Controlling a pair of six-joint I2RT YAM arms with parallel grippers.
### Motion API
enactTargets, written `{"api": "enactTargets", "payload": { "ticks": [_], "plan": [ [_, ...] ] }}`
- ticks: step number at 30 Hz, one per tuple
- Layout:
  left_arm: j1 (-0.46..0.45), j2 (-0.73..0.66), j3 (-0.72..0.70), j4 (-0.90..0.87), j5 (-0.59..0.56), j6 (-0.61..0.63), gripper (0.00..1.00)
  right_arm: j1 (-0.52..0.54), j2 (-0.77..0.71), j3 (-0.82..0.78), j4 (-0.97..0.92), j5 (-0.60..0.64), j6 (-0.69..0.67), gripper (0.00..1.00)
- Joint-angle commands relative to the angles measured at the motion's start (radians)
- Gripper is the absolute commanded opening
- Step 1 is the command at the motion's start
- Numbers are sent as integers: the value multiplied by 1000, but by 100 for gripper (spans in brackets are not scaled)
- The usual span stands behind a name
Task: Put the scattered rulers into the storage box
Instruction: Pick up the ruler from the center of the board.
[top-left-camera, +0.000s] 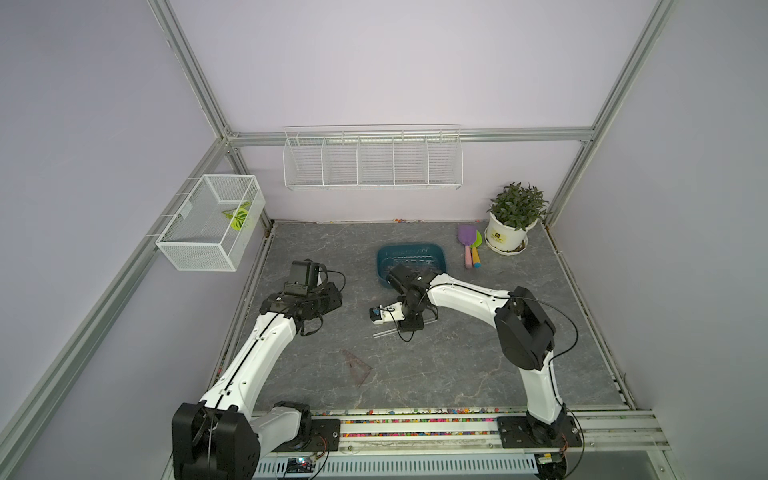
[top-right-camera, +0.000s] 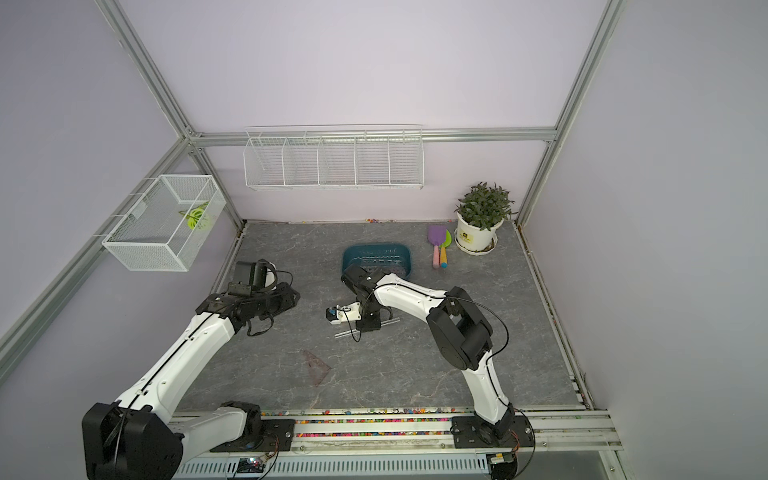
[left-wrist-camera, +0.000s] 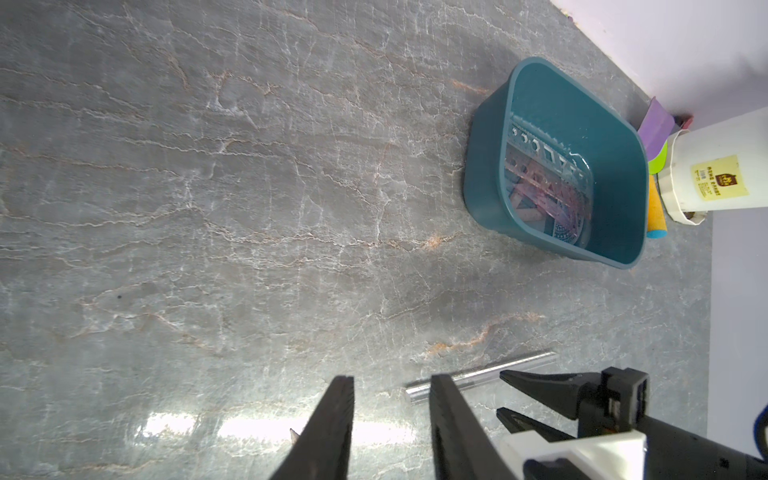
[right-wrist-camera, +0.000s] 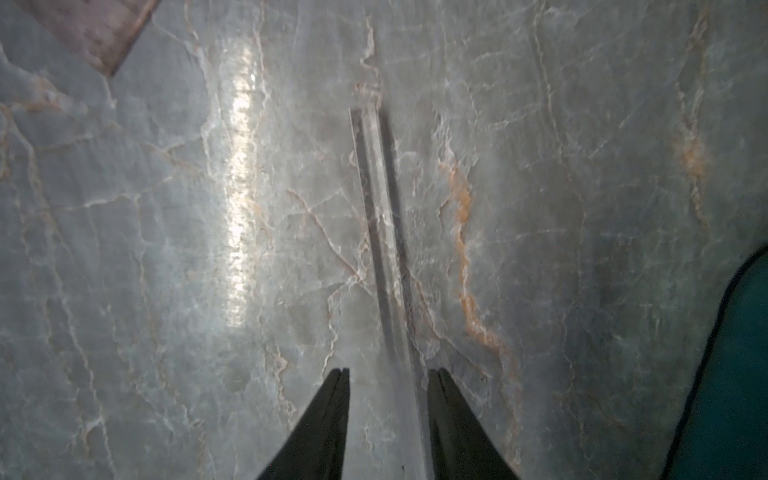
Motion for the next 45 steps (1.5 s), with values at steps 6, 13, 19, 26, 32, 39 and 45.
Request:
{"api": "enactTargets", "payload": {
  "ticks": [6,13,19,26,32,39,45],
  "plan": [
    [18,7,18,18,74,25,36,0,66,44,-28,26,-17,36],
    [35,9,14,26,95,29,36,2,93,57,-32,30,-17,35],
    [40,15,13,28,106,28,35,3,107,59,-23,49,-15,31],
    [41,16,11,31,113,30,35,9,114,43,1,79,-9,26],
    [44,15,11,32,118,28,35,17,110,12,43,100,10,21],
    [48,14,8,34,126,29,35,28,98,-20,79,113,20,13],
    [52,15,9,37,131,28,34,29,80,-30,95,121,19,6]
  ]
}}
